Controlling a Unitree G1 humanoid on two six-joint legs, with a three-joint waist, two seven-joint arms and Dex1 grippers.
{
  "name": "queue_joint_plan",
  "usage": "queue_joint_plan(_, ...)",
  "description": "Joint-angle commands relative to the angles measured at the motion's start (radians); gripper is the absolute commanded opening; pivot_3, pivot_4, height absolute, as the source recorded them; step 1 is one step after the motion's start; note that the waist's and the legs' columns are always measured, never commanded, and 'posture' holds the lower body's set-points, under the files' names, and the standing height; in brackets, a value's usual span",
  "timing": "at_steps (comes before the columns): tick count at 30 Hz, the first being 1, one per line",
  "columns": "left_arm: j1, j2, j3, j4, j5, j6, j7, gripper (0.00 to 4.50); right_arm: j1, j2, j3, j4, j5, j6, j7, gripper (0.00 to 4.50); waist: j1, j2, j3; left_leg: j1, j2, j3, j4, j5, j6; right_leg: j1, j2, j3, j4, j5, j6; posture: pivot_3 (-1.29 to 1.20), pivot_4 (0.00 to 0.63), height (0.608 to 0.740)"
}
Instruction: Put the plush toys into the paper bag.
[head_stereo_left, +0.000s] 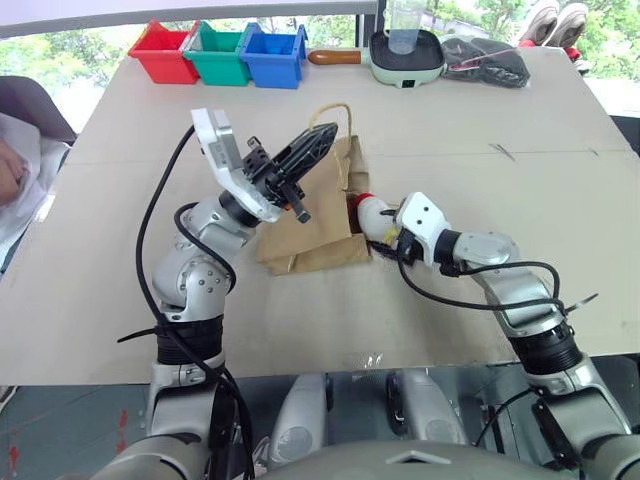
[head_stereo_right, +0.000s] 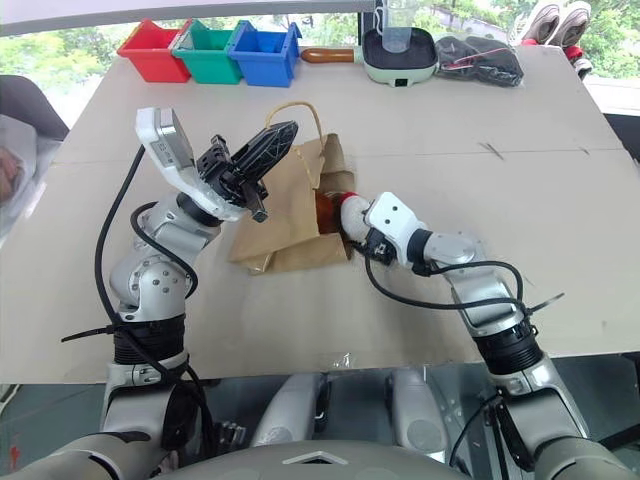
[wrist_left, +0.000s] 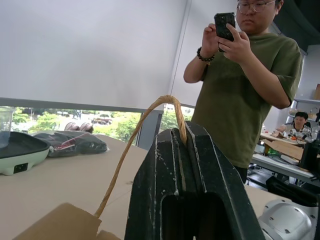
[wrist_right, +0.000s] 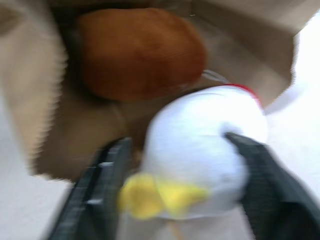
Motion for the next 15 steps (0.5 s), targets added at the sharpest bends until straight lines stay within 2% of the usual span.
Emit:
queue_joint_plan(1,0.001,0.009,0.011,-0.059,-0.012,-0.005,0.011,0.0,-0.019,-0.003,0.022,0.029,-0.018,-0.033,-0.004,0.96,0.0,0.0,0.0,0.0,0.0,0.0,0.0,0.0,0.0,0.0,0.0,0.0,0.0,0.0,0.0,0.0,0.15,0.74)
queue_joint_plan(3,0.008,0.011,0.013,-0.065,-0.012,-0.005,0.016,0.0,-0.031,-0.012,0.03,0.038,-0.039,-0.062,-0.008,0.1,-0.001,0.0,0.0,0.0,0.0,0.0,0.0,0.0,0.0,0.0,0.0,0.0,0.0,0.0,0.0,0.0,0.15,0.74)
queue_joint_plan(8,0.012,0.013,0.017,-0.068,-0.011,-0.009,0.024,0.0,-0.06,-0.027,0.03,0.017,-0.046,-0.142,0.011,0.04,0.001,0.0,0.0,0.0,0.0,0.0,0.0,0.0,0.0,0.0,0.0,0.0,0.0,0.0,0.0,0.0,0.15,0.74)
queue_joint_plan(15,0.005,0.011,-0.002,-0.062,-0.001,-0.014,0.013,0.0,-0.099,0.001,0.022,-0.105,0.122,-0.145,0.155,0.04,0.0,0.0,0.0,0.0,0.0,-0.001,0.0,0.0,0.0,0.0,0.0,0.0,0.0,0.0,0.0,0.0,0.15,0.74)
